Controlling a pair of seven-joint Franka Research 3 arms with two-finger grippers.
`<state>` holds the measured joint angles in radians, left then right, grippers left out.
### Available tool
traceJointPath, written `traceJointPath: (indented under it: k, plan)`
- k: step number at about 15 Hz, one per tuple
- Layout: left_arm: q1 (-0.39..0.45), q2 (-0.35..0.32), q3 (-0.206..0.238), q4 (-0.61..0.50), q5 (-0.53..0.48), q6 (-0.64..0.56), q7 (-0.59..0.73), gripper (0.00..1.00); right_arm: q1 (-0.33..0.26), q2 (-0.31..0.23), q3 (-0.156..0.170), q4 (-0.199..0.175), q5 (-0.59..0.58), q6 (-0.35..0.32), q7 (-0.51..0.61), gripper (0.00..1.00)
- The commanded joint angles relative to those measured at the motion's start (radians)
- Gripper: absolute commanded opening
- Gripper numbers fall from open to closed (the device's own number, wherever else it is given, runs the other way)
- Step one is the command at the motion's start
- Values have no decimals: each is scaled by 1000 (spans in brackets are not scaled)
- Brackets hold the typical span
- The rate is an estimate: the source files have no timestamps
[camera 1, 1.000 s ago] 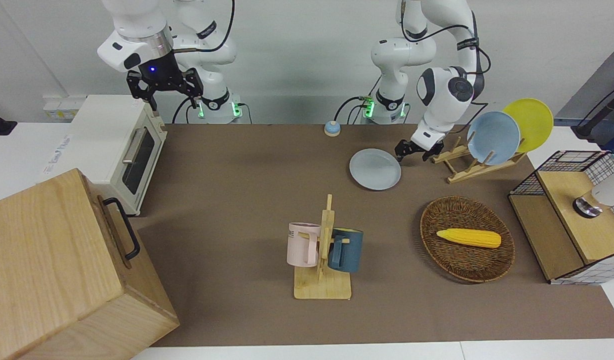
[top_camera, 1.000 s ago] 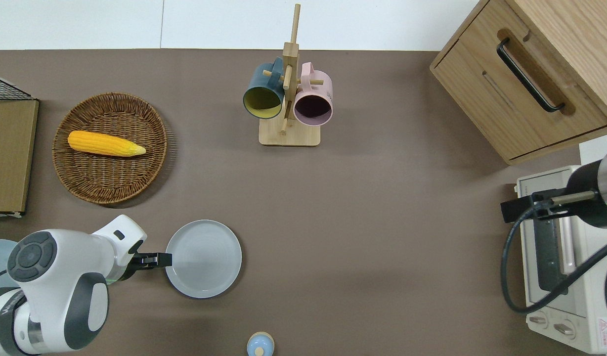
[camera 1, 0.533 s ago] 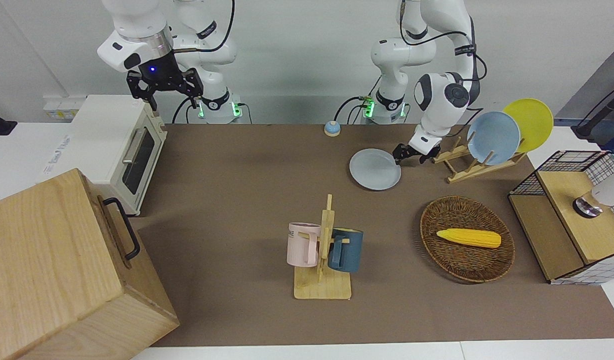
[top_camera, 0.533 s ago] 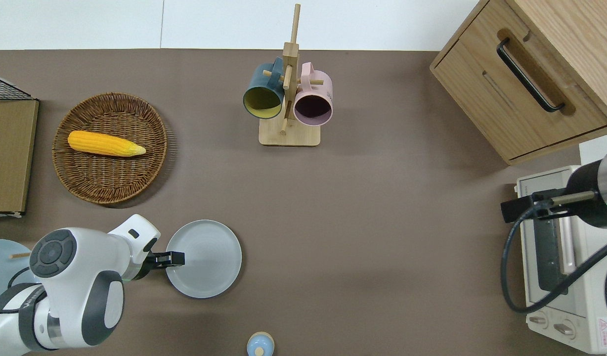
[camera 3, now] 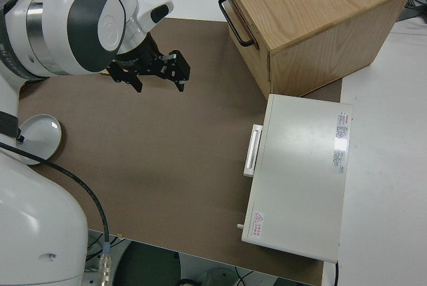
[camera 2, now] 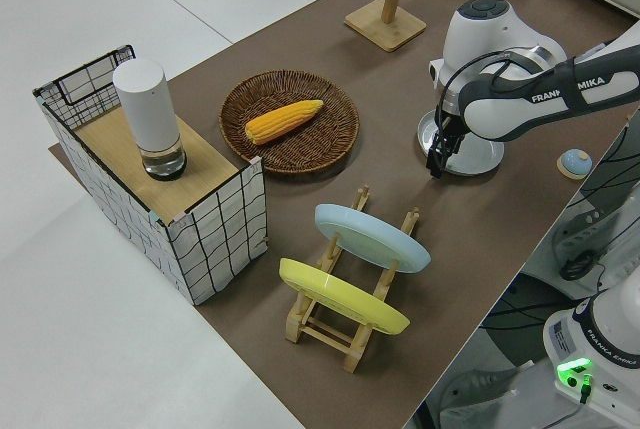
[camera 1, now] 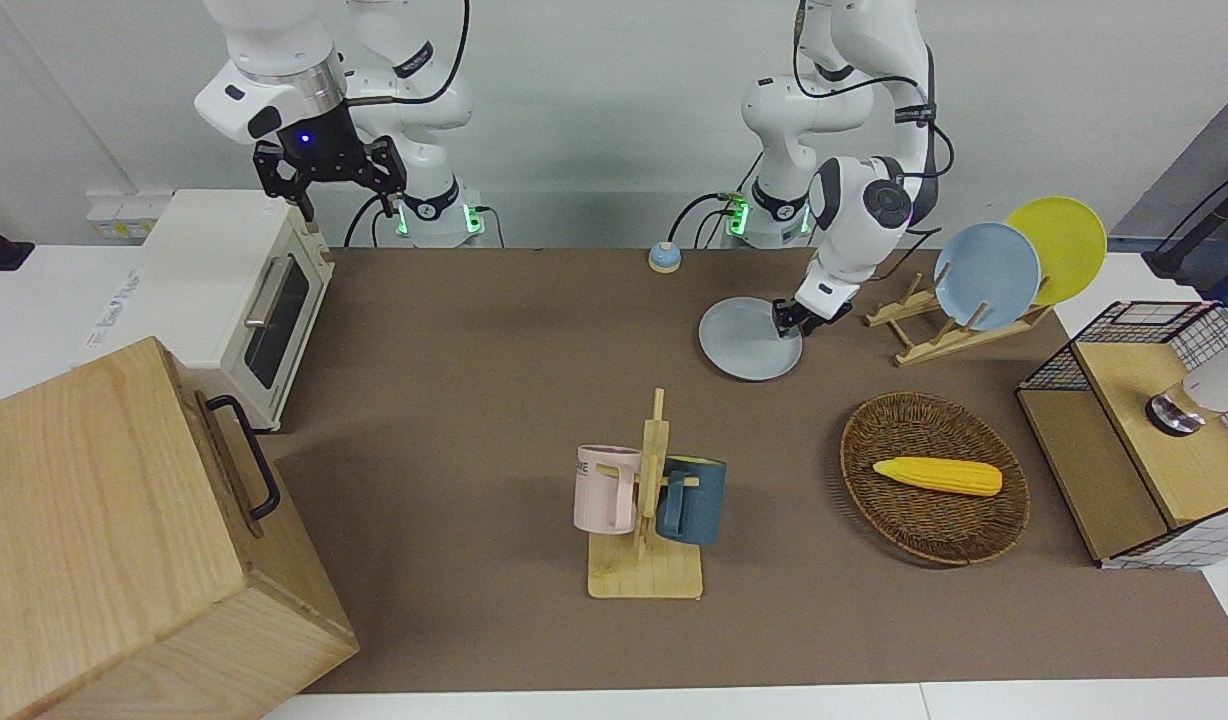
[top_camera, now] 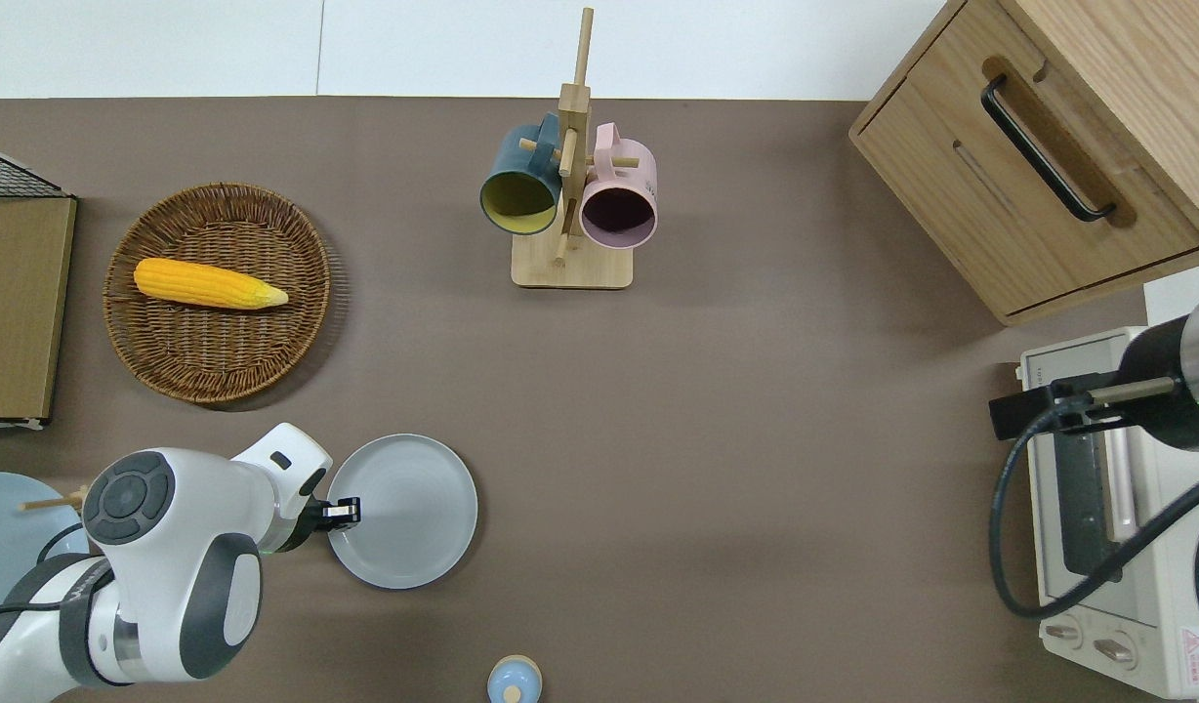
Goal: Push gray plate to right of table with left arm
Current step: 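Lower the left gripper against the gray plate's rim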
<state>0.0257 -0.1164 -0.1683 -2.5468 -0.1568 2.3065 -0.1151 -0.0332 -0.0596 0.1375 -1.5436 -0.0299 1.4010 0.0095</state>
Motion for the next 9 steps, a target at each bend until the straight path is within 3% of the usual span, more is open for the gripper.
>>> traceJointPath:
  k: [1, 5, 9]
  plan:
    - [-12, 4, 7, -16, -13, 28, -9, 1, -24, -9, 19, 0, -8, -14, -8, 996]
    - [-15, 6, 6, -15, -15, 30, -9, 0, -24, -9, 19, 0, -8, -14, -8, 996]
    - [-98, 7, 6, -12, -62, 39, -61, 0, -24, -9, 19, 0, -8, -14, -8, 996]
